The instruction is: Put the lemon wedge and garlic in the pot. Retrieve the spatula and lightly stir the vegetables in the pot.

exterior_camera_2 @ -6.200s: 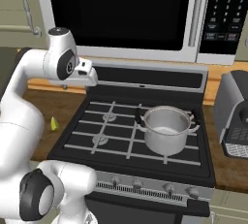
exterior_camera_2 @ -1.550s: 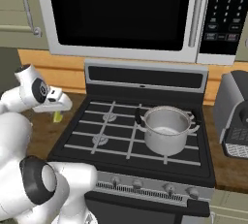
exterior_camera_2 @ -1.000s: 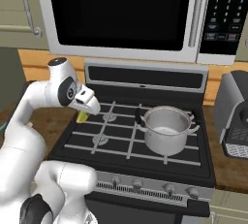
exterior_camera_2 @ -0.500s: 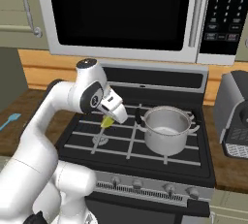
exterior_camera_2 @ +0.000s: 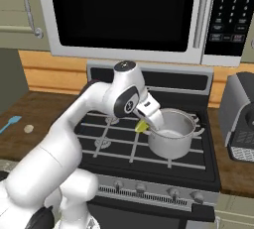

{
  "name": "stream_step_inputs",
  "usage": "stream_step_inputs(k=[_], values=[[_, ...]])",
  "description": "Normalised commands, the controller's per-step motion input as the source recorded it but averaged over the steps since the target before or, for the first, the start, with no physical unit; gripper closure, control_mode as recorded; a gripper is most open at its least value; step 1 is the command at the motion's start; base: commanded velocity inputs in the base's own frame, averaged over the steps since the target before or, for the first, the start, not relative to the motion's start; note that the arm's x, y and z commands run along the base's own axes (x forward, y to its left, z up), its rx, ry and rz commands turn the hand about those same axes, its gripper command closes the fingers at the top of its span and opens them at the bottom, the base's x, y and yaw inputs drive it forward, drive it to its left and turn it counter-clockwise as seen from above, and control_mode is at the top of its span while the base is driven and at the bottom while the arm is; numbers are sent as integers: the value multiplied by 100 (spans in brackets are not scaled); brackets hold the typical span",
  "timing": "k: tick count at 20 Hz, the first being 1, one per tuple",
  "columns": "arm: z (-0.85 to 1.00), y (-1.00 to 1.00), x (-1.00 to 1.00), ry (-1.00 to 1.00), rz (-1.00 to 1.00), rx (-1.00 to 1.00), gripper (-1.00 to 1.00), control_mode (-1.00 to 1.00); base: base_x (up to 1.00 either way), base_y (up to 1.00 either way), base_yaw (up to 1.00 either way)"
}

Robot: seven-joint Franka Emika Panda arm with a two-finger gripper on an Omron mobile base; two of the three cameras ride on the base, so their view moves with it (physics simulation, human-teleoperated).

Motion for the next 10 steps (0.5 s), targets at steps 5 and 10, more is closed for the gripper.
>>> stream_step_inputs(k=[5,10], values=[[-6,-77,47,-7,0,0,100,-100,0,0,0],[-33,-45,64,-7,0,0,100,-100,0,0,0]])
